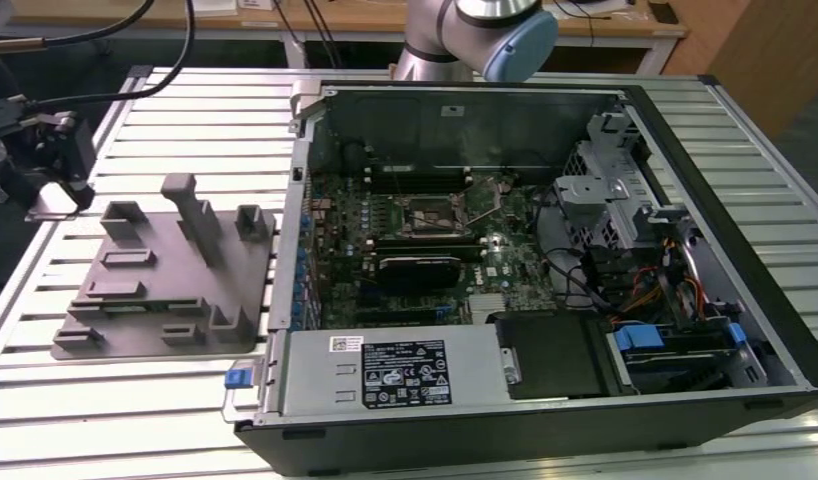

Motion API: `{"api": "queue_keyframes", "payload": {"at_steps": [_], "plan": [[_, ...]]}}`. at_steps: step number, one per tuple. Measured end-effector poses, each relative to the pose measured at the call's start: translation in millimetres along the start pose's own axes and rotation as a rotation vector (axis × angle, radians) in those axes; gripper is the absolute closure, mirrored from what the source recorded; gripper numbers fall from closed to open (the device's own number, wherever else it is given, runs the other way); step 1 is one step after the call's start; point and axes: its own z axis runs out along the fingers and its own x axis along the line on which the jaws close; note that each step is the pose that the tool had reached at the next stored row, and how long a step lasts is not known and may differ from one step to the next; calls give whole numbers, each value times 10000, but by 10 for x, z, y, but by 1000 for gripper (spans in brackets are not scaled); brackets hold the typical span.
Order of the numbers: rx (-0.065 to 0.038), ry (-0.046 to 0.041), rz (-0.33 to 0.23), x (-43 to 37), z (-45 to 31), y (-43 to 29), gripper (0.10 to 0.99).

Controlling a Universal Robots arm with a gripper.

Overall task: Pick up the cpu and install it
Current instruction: 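Pick up the cpu and move it towards the insertion slot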

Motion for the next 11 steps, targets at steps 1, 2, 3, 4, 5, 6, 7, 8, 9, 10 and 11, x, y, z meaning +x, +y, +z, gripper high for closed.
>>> {"api": "queue_keyframes", "payload": {"at_steps": [1, 2, 3, 4, 5, 6, 7, 8, 9, 10, 11], "plan": [[0, 0, 0, 0, -19, 1, 545], [0, -1, 1, -1, -38, 2, 545], [0, -1, 0, -2, -58, 2, 545], [-1, -2, 0, -2, -76, 3, 545], [-1, -1, 0, -3, -95, 4, 545], [0, -1, 0, -3, -113, 4, 545], [0, 0, 0, -3, -130, 5, 545], [0, 0, 0, -4, -147, 6, 545], [0, -1, 0, -4, -163, 6, 545], [-1, -1, 0, -5, -179, 7, 545], [0, 0, 0, -5, -196, 8, 545]]}}
